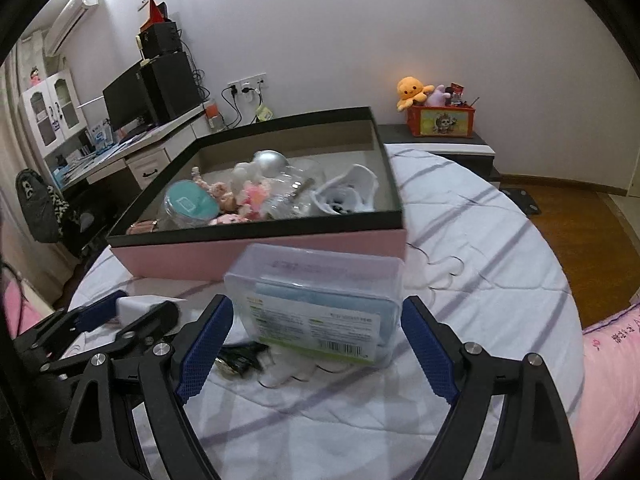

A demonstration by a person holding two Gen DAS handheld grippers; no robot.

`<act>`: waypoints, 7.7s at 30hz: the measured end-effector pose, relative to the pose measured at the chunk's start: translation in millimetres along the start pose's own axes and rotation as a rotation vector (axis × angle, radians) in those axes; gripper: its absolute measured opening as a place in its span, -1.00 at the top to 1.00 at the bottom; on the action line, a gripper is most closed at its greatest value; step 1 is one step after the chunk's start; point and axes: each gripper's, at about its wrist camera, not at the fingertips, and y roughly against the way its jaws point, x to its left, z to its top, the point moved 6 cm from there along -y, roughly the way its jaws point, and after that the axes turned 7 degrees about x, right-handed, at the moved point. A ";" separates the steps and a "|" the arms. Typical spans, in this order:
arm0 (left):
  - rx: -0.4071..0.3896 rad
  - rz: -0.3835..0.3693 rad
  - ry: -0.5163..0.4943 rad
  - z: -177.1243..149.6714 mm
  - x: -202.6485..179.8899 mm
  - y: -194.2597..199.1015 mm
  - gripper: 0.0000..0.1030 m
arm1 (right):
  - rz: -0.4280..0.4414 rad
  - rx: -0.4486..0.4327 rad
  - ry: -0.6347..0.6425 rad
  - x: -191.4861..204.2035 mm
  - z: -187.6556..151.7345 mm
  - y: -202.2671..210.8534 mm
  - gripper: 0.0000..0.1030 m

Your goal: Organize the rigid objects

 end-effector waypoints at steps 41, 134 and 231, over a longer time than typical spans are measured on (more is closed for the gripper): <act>-0.067 -0.022 -0.002 -22.3 -3.6 58.5 -0.30 | 0.111 -0.044 0.171 32.9 -25.8 35.7 0.37; -0.467 0.036 -0.031 17.5 3.8 218.4 -1.00 | -0.068 -0.486 0.201 55.9 26.3 208.3 -1.00; 0.190 0.010 -0.055 -25.0 70.7 -46.7 -1.00 | 0.046 0.160 0.215 33.8 -35.0 -25.2 0.55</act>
